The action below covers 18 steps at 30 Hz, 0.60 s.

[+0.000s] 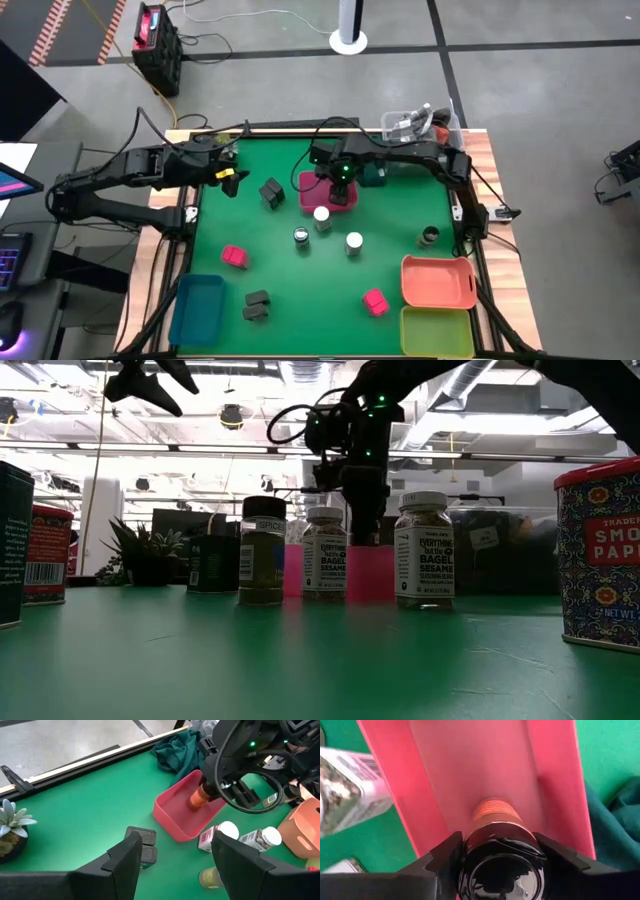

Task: Sort spices by type
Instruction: Put the middle black seasoning bottle into the red bin

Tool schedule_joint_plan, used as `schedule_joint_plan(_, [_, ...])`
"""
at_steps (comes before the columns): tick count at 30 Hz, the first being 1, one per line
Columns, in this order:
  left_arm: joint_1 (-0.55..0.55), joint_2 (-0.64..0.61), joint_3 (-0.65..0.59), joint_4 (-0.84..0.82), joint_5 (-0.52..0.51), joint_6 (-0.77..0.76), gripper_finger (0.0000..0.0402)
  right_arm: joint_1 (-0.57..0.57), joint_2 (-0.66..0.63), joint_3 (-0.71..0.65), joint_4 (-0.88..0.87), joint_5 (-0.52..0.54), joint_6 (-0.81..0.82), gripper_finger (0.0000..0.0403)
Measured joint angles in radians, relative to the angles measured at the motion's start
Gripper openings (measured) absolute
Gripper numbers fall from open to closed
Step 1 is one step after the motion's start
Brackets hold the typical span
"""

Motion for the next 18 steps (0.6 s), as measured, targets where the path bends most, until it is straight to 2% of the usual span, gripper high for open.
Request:
schedule_joint_plan(10, [0.000, 0.000, 0.000, -0.001, 0.000, 0.027, 0.0229, -0.001, -0.003, 0.000, -0.027, -0.008, 0.000, 0.0245])
schedule_joint_plan(18, [0.000, 0.000, 0.000, -0.001, 0.000, 0.027, 0.0229, -0.017, -0.003, 0.000, -0.072, -0.035, -0.008, 0.0323])
